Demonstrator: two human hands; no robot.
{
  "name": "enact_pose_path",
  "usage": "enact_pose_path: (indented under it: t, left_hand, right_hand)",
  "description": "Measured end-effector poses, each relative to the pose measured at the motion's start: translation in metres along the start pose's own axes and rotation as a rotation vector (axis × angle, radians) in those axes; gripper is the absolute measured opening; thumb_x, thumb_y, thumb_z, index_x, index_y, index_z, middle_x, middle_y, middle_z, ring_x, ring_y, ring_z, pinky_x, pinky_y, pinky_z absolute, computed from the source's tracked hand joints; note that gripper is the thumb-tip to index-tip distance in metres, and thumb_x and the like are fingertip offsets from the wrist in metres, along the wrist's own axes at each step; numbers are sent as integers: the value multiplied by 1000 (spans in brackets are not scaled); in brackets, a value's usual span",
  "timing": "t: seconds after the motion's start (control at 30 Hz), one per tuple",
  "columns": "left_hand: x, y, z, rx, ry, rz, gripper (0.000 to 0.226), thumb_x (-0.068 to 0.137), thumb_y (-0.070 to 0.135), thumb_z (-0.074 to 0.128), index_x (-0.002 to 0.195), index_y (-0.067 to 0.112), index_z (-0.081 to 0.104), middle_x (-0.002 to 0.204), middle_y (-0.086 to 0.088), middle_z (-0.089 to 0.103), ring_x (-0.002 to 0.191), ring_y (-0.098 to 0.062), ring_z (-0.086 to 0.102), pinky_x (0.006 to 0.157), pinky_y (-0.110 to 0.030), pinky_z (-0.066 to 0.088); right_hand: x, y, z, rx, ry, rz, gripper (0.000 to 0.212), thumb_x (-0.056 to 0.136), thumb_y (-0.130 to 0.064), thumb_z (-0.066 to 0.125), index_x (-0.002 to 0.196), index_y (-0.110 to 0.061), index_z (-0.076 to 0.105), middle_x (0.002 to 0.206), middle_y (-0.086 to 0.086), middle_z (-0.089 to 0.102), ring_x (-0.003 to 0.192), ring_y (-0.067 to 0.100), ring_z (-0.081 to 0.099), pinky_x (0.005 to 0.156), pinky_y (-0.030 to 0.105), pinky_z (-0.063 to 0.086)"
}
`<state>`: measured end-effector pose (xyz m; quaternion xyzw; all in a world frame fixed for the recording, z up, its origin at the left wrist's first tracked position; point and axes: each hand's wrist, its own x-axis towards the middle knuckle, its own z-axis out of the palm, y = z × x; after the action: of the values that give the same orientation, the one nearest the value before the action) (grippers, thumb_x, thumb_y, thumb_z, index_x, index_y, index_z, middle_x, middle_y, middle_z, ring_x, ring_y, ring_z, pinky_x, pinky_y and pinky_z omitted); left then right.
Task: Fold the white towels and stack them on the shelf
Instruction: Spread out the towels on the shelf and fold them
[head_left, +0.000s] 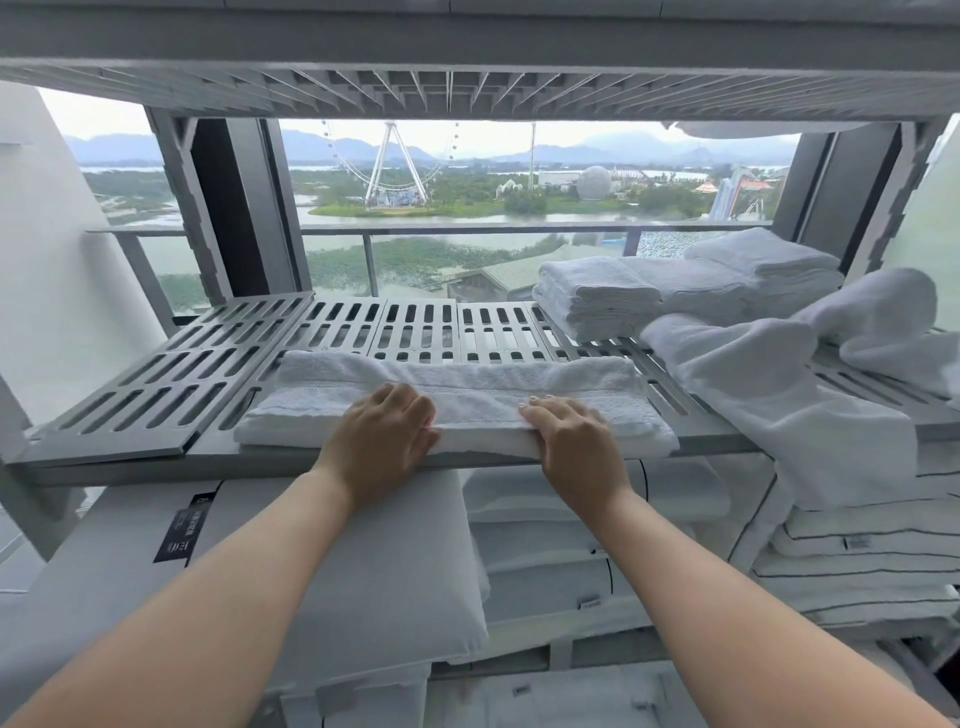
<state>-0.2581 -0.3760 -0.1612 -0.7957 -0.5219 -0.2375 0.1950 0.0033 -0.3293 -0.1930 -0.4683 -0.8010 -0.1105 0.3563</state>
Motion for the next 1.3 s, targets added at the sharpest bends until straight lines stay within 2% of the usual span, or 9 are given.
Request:
enact_pose_path:
  t: [0.1,0.33,0.5,0.6,0.8,0.93,1.07,1.17,1.3]
  left_hand:
    - [2,-4,-4,8,-35,44,32,89,41,70,94,12,57,99,-5,58,93,-27,55,74,-42,51]
    - [9,2,-3,-11,-49,-3,26,89,33,73,90,12,58,93,-4,57,90,-27,55,79,-42,49]
    - [22,9,-11,-54,-132,-24,25,85,31,74,97,16,58,99,-3,61,96,-26,59,83,-39,50]
    - [31,17,-12,-67,-138,-13,34,86,37,71,113,20,58,112,-1,61,110,-24,58,90,-39,51]
    - [54,52,6,-55,-275,-27,73,88,68,54,146,25,41,152,-3,42,141,-23,37,113,-47,36]
    - [57,62,23,-14,-416,-142,85,87,78,42,155,31,26,165,-4,21,150,-26,23,121,-50,22]
    - [59,62,26,-50,-428,-178,84,87,78,42,155,33,25,165,-6,20,150,-27,23,120,-52,22]
    - [61,63,27,-39,-460,-155,77,90,76,40,155,40,22,166,-5,17,152,-26,17,121,-54,20]
    - [59,66,30,0,-459,-96,62,97,67,32,155,47,18,167,0,17,154,-24,13,121,-54,17]
  right_hand:
    - [-3,2,0,-9,-7,-16,32,94,-7,57,123,-15,70,126,6,69,122,26,62,104,43,45]
    - [-9,-1,-6,-111,-94,-13,47,95,-6,44,140,-11,57,142,10,56,137,23,49,116,42,36]
    - [-3,-2,-15,-95,-150,11,50,95,-5,44,142,-17,55,143,3,57,136,20,50,109,36,44]
    - [5,1,-20,-94,-179,38,51,92,0,45,140,-15,56,138,5,61,130,23,52,98,37,52]
    - [4,14,-29,-222,-98,327,47,86,-5,46,127,-19,65,131,2,64,136,27,41,108,39,32]
    - [3,20,-40,-256,-52,258,38,83,2,48,104,-16,74,117,5,72,122,26,60,111,40,34]
    - [-2,28,-50,-375,74,76,30,78,7,61,98,-9,76,112,10,74,114,26,68,105,44,48]
    - [-10,30,-54,-399,11,88,30,78,6,61,97,-12,76,104,7,76,110,26,69,101,40,50]
    - [-20,34,-47,-221,-96,190,43,88,4,49,124,-11,68,123,10,70,118,28,63,103,36,48]
